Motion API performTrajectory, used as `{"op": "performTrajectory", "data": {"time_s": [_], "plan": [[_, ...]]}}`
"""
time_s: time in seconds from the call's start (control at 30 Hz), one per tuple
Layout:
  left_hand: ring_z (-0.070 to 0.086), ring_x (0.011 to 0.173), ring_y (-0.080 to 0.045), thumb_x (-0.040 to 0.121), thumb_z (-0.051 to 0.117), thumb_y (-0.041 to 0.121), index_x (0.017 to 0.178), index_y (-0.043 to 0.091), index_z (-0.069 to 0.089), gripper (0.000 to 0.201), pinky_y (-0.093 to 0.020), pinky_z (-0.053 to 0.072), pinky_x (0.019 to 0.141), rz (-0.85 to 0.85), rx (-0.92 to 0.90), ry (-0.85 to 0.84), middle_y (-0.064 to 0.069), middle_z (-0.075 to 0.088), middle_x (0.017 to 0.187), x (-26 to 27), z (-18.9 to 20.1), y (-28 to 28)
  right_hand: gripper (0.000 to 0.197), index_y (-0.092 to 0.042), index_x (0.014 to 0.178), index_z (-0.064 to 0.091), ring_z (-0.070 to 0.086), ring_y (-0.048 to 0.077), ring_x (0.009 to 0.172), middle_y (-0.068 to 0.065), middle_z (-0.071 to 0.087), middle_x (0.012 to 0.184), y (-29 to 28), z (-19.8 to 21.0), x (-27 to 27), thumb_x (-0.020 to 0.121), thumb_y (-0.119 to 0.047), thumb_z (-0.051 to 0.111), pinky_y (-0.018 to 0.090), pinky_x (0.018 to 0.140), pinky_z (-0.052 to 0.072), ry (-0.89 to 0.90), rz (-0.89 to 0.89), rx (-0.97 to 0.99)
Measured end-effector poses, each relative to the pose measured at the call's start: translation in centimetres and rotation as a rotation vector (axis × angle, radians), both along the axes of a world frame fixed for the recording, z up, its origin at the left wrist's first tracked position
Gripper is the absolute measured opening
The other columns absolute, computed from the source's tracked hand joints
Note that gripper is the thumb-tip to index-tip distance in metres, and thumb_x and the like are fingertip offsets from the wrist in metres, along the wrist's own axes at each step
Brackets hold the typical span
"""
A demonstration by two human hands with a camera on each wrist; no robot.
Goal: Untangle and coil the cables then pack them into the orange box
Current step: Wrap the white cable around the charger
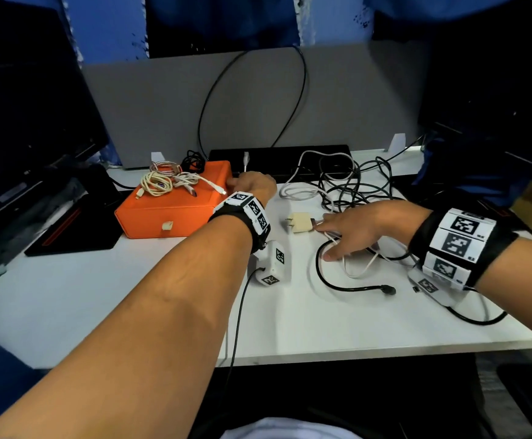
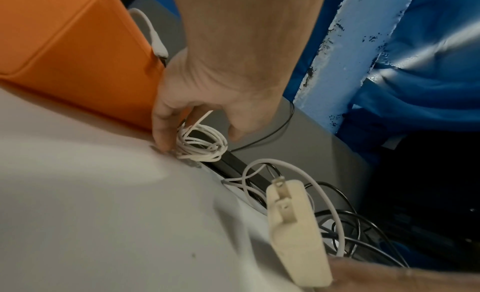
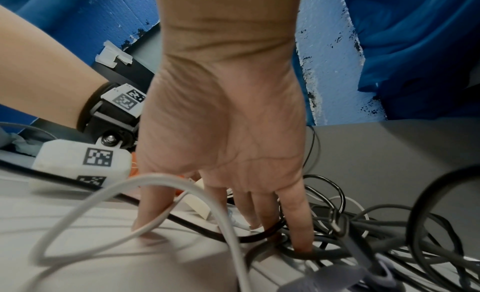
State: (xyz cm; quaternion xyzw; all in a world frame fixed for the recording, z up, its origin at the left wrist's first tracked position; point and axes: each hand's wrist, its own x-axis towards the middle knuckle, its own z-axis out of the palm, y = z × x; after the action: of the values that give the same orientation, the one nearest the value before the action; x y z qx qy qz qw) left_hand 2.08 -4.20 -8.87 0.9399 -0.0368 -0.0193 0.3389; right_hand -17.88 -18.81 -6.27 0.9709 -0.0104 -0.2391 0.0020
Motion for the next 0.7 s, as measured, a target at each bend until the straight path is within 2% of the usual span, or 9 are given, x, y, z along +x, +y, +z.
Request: {"op": "performTrajectory", "data": {"time_s": [0.1,0.2,0.27,0.33,0.4,0.47,0.57,0.63,0.7], "plan": [[0.051,0.131,-0.042,0.088,0.057,0.031,0.135,0.007,0.060,0.053,-0.051,0.046,0.108,-0.010,0.161,-0.054,-0.021,0.052,0.143,-1.1,0.3,0.0,0.094,-0.038,0.162,0.017,0.035,0.029,0.148,-0.009,0.017,0.168,-0.1,0.2,0.1,0.085,-0.071,0.060,0.047,0.110,0.049,0.030,-0.008,0.025],[0.044,0.137,-0.036,0.098,0.055,0.022,0.147,0.001,0.038,0.056,-0.045,0.042,0.108,0.071,0.409,-0.077,-0.021,0.037,0.152,-2.3,0.8,0.3,0.099,-0.040,0.160,0.023,0.039,0.031,0.145,-0.009,0.022,0.165,0.1,0.5,0.1,0.076,-0.075,0.063,0.049,0.108,0.050,0.041,-0.002,0.054],[0.045,0.135,-0.037,0.098,0.055,0.021,0.148,-0.001,0.032,0.059,-0.045,0.045,0.104,0.065,0.405,-0.099,-0.023,0.036,0.152,-2.4,1.0,0.3,0.106,-0.044,0.158,0.026,0.044,0.031,0.141,-0.011,0.023,0.163,0.0,0.6,0.1,0.066,-0.079,0.064,0.046,0.101,0.055,0.041,-0.008,0.092],[0.045,0.135,-0.039,0.098,0.056,0.020,0.149,-0.002,0.032,0.060,-0.048,0.046,0.105,0.071,0.406,-0.084,-0.026,0.036,0.153,-2.7,1.5,0.3,0.100,-0.043,0.158,0.027,0.048,0.030,0.136,-0.014,0.023,0.163,-0.1,0.8,0.1,0.072,-0.074,0.067,0.039,0.085,0.062,0.034,-0.023,0.148],[0.050,0.132,-0.039,0.098,0.055,0.018,0.144,-0.002,0.041,0.053,-0.048,0.049,0.103,0.032,0.416,-0.102,-0.024,0.046,0.148,-3.2,2.4,0.4,0.099,-0.044,0.157,0.030,0.046,0.029,0.138,-0.014,0.023,0.164,-0.4,0.9,0.2,0.070,-0.074,0.067,0.040,0.089,0.061,0.023,-0.028,0.159],[0.061,0.121,-0.037,0.096,0.054,0.016,0.133,0.002,0.057,0.040,-0.045,0.054,0.096,-0.072,0.387,-0.168,-0.019,0.061,0.135,-4.3,3.7,0.3,0.093,-0.041,0.155,0.035,0.047,0.027,0.138,-0.005,0.032,0.162,-0.4,1.2,0.1,0.073,-0.073,0.066,0.040,0.099,0.056,0.017,-0.013,0.128],[0.067,0.088,-0.027,0.099,0.057,0.037,0.101,0.010,0.067,0.029,-0.032,0.052,0.071,-0.369,0.370,-0.141,-0.011,0.071,0.111,-6.4,5.4,-0.3,0.063,-0.030,0.154,0.040,0.060,0.016,0.115,-0.006,0.054,0.140,-0.2,1.7,-0.3,0.098,-0.053,0.059,0.028,0.086,0.049,-0.023,0.021,0.053],[0.068,0.076,-0.020,0.096,0.057,0.058,0.091,0.011,0.068,0.048,-0.029,0.051,0.062,-0.597,0.414,0.019,-0.002,0.073,0.094,-7.6,5.8,-0.7,0.050,-0.032,0.148,0.046,0.063,0.013,0.095,-0.007,0.060,0.118,-0.2,1.8,-0.2,0.102,-0.048,0.056,0.031,0.085,0.052,-0.056,0.044,0.035],[0.073,0.080,-0.018,0.091,0.063,0.062,0.097,0.012,0.072,0.052,-0.031,0.056,0.067,-0.735,0.536,0.123,0.002,0.074,0.091,-8.4,5.6,-0.8,0.044,-0.036,0.142,0.050,0.065,0.022,0.105,-0.004,0.061,0.123,-0.6,1.5,0.1,0.100,-0.048,0.056,0.042,0.094,0.055,-0.089,0.048,0.008]]}}
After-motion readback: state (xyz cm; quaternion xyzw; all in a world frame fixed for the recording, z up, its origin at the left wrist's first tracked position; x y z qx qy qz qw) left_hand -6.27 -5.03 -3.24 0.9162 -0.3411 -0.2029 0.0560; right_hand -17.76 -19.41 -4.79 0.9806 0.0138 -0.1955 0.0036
